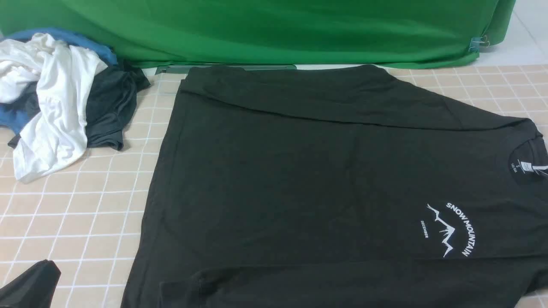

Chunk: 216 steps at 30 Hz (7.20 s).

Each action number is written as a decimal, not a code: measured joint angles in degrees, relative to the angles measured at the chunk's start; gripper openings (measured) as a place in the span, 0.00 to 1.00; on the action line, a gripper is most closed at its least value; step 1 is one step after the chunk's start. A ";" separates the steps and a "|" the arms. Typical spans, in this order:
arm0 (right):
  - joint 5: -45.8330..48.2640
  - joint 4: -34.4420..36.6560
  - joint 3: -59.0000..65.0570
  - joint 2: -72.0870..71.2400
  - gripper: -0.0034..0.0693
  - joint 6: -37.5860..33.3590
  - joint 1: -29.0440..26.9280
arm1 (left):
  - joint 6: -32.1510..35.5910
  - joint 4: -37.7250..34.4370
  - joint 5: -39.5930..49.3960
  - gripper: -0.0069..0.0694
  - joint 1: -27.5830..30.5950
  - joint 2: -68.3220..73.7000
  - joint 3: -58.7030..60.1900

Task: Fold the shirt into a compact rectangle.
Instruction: 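Grasp the left edge of the dark T-shirt lying flat on the table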

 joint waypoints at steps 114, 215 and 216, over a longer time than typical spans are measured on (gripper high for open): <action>55.71 10.73 -49.33 46.37 0.09 -6.64 0.00 | 2.77 -21.98 50.49 0.11 0.00 53.74 -45.65; 50.31 11.11 -49.44 46.68 0.33 -5.82 0.00 | -12.18 -4.86 42.72 0.40 -22.94 91.78 -54.93; 50.31 11.11 -49.44 46.68 0.33 -5.82 0.00 | -12.18 -4.90 42.89 0.46 -22.94 91.77 -55.25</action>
